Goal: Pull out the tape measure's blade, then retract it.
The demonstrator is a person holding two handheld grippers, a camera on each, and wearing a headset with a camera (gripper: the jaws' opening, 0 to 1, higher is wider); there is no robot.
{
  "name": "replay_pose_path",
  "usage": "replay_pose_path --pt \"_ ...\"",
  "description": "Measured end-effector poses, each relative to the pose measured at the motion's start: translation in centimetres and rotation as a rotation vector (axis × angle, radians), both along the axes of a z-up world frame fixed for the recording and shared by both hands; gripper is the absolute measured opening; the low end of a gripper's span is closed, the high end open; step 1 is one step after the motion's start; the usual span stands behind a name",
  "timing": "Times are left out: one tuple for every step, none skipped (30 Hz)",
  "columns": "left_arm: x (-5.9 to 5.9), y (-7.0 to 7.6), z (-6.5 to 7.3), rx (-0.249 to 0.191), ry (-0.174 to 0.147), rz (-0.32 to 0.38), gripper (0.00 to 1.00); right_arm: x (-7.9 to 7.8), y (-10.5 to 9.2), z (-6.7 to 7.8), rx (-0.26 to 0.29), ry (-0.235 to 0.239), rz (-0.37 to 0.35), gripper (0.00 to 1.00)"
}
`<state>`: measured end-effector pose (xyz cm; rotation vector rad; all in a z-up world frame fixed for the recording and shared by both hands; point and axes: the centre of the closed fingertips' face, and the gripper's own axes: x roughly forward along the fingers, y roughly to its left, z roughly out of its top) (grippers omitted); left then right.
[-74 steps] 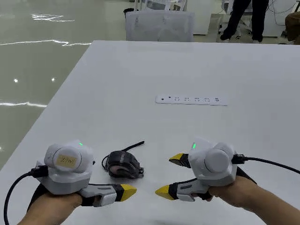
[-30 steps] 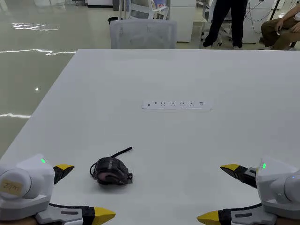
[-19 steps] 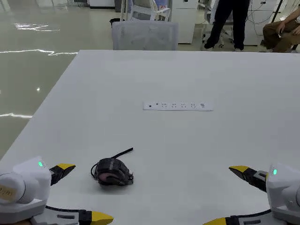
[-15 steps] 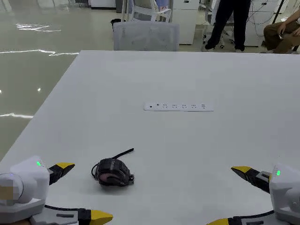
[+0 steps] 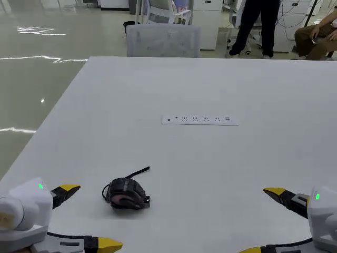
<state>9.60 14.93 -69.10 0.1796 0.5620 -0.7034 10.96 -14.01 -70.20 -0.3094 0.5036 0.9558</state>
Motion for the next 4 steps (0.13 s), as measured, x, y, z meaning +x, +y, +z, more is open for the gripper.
replay_pose_path --pt "0.03 0.06 -0.02 0.001 0.0 0.0 0.99 0.0 -0.06 0.01 0.001 0.001 -0.002 1.0" --pt "0.02 0.05 -0.02 0.002 0.0 -0.002 0.99 -0.02 -0.11 0.04 0.001 0.0 -0.003 1.0" --pt "0.05 0.04 0.03 0.003 0.0 -0.002 0.99 0.01 -0.18 0.08 0.002 -0.002 -0.005 1.0" --pt "0.07 0.05 0.01 0.002 -0.002 -0.002 0.99 0.02 -0.22 0.1 0.003 -0.001 -0.007 1.0"
